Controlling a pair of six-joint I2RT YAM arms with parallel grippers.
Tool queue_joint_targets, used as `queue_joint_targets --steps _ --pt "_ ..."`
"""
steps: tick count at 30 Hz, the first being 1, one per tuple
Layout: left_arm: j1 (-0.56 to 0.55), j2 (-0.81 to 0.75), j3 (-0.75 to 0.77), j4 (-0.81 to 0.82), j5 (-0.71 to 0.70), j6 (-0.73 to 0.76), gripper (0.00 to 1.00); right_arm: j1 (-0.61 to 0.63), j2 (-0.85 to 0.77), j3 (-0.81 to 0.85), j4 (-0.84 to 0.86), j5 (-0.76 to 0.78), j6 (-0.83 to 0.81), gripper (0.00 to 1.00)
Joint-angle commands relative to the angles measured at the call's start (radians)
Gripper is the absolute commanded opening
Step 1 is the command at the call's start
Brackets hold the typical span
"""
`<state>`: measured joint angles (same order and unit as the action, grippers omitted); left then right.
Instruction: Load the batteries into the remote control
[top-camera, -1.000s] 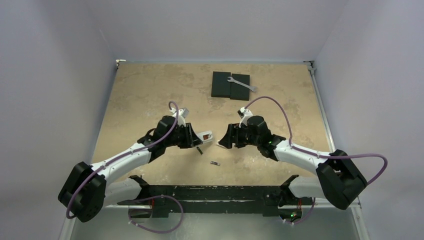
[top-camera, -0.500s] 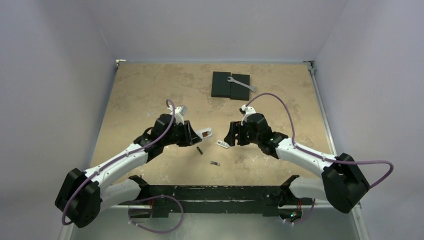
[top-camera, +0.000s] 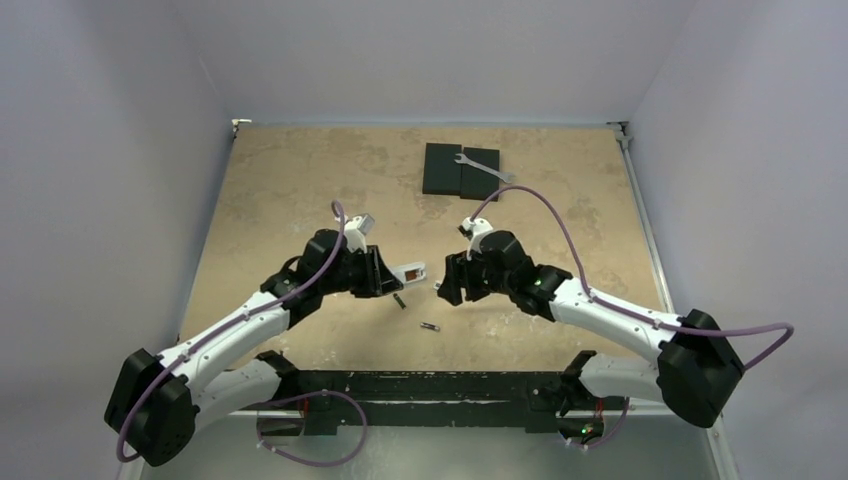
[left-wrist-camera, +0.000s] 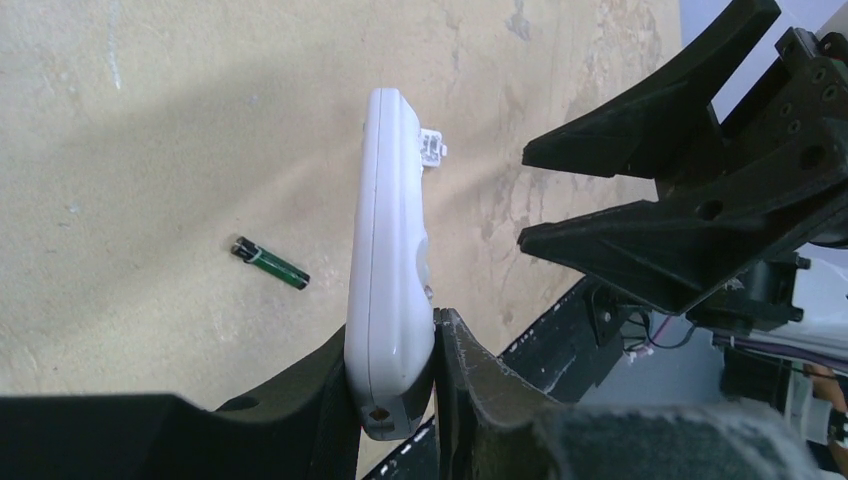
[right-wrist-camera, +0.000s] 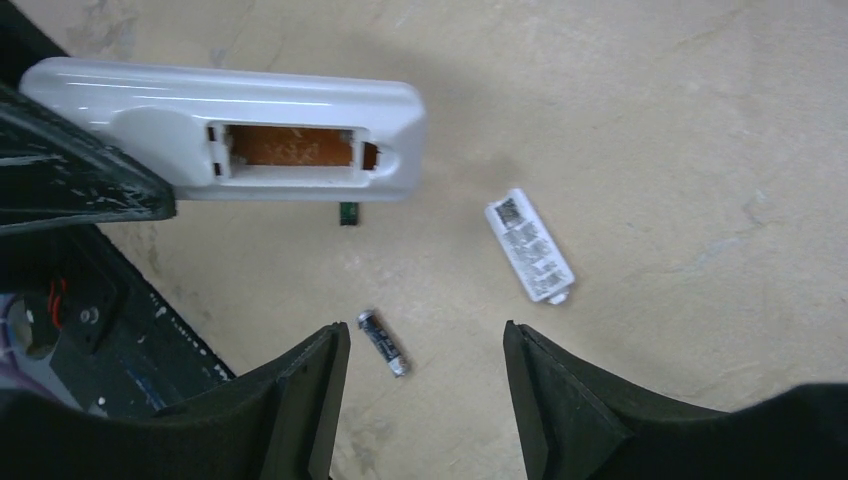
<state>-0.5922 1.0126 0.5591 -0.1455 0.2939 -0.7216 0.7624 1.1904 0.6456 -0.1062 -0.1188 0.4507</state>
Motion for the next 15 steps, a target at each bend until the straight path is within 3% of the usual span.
queue_joint_targets --steps 1,6,15 --pt "-0.006 -0.047 0.020 -0.006 0.112 -0.031 0.00 0.078 0.005 0.079 -0.049 0.052 -0.050 0.65" --pt "-0.006 -0.118 0.024 -0.083 0.141 -0.060 0.00 0.110 0.036 0.082 -0.060 0.067 -0.059 0.63" --pt "-0.005 -0.236 0.047 -0.267 0.031 -0.050 0.00 0.145 0.073 0.082 -0.078 0.078 -0.084 0.60"
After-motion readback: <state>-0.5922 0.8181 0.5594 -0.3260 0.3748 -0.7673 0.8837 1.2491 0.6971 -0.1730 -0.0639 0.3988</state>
